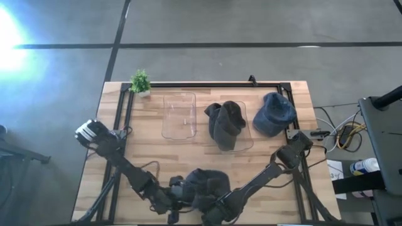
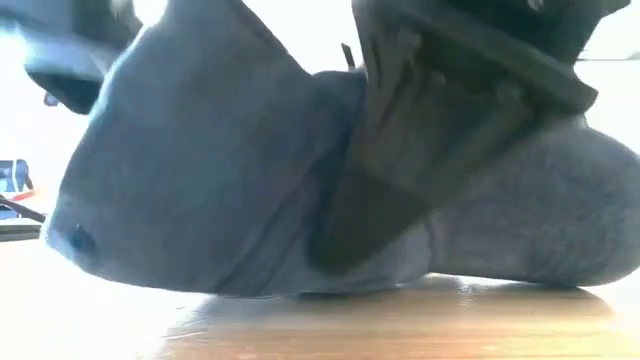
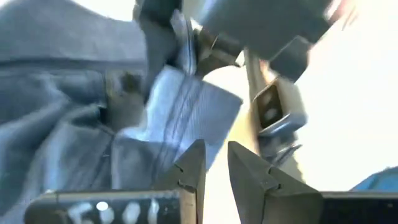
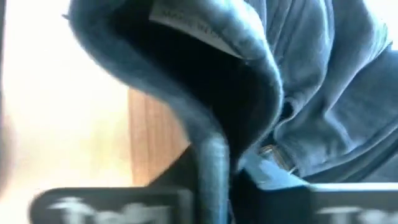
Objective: Pick & Place hat
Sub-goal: Put the bottom blue cap into the left transparent bin
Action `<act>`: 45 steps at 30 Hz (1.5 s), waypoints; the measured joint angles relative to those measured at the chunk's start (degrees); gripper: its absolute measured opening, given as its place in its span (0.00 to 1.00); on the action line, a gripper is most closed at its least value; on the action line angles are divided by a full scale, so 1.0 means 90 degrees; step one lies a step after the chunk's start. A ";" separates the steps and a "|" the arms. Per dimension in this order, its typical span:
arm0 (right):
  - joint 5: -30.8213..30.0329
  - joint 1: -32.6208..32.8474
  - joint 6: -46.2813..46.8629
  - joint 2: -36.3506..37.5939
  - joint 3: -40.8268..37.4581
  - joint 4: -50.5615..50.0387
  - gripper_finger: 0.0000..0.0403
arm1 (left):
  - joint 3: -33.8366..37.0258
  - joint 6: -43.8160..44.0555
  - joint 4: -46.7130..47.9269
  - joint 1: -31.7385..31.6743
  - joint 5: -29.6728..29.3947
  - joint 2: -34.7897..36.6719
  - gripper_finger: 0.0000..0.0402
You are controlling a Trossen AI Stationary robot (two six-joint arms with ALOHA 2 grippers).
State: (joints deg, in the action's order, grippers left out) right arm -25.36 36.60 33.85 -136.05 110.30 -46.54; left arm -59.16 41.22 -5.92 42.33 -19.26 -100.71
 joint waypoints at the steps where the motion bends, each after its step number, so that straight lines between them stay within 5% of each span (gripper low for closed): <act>1: 0.0124 -0.0014 -0.0009 0.0056 0.0000 -0.0007 0.07 | 0.0000 0.0117 0.0129 0.0053 -0.0134 0.0220 0.16; 7: 0.0825 -0.0178 0.0494 0.0845 -0.0002 0.0157 0.04 | -0.0018 0.0752 0.1176 0.0689 -0.1732 0.2103 0.16; 11: 0.1499 -0.0658 0.0890 0.1773 -0.0021 0.0827 0.04 | -0.0054 0.0933 0.1922 0.1476 -0.3930 0.3330 0.16; 15: 0.1309 -0.1512 0.1197 0.2647 -0.0154 0.1289 0.04 | -0.0075 0.0613 0.2332 0.2342 -0.6190 0.4171 0.16; 19: 0.1452 -0.2720 0.1582 0.3104 -0.0290 0.2440 0.04 | -0.0073 -0.0362 0.2455 0.2758 -0.7367 0.4567 0.16; 25: 0.2178 -0.4289 0.2960 0.2703 -0.0692 0.4507 0.04 | -0.0063 -0.0526 0.3564 0.2497 -0.7523 0.4917 0.16; 33: 0.3341 -0.5271 0.4936 0.1298 -0.1260 0.6873 0.03 | -0.0056 0.1695 0.6422 0.2023 -0.6814 0.5433 0.16; 45: 0.2919 -0.5513 0.5226 0.1268 -0.2013 0.6321 0.06 | -0.0016 0.2102 0.7224 0.1435 -0.6327 0.5589 0.15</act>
State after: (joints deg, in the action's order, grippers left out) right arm 0.91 -13.01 80.88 -124.64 92.18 10.34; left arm -59.30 60.14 59.10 55.24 -76.20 -50.42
